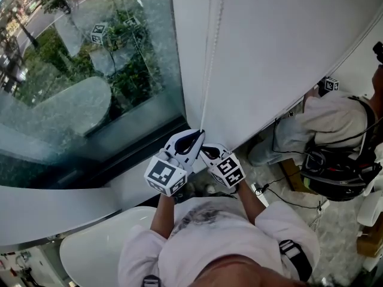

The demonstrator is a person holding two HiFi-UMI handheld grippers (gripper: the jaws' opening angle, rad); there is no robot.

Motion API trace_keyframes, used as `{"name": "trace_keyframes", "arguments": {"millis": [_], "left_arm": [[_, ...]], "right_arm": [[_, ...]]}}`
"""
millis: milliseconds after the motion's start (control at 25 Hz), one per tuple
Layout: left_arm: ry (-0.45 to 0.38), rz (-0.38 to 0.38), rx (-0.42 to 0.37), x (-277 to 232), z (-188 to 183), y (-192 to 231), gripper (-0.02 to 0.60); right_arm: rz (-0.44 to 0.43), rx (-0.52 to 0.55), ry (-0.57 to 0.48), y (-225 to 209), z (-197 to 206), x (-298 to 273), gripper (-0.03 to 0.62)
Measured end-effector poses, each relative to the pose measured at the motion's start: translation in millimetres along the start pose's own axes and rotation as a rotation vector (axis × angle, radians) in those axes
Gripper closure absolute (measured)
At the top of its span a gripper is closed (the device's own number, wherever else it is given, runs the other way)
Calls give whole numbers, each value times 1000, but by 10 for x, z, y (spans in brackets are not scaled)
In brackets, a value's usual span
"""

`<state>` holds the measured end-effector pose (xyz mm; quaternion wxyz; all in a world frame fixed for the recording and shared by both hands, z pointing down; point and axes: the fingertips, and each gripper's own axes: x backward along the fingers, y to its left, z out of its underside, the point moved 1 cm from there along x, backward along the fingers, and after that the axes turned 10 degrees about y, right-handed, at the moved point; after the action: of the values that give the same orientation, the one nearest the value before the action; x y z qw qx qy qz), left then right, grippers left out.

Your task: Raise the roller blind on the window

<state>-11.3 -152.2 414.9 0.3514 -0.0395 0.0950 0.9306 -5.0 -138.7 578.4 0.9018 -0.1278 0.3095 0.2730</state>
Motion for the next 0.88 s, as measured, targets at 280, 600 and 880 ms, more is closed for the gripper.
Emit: {"name": "trace_keyframes", "arguments": {"millis": [280, 600, 880], "left_arm": [[14, 1, 7, -8, 77, -8, 574], [11, -9, -6, 7, 25, -13, 574], [-4, -38, -27, 31, -34, 28, 572]], "right_arm": [[-5, -3, 23, 7, 72, -31, 533], [-5, 0, 10, 38, 23, -3, 533], [30, 24, -8, 42, -5, 46, 531]]}}
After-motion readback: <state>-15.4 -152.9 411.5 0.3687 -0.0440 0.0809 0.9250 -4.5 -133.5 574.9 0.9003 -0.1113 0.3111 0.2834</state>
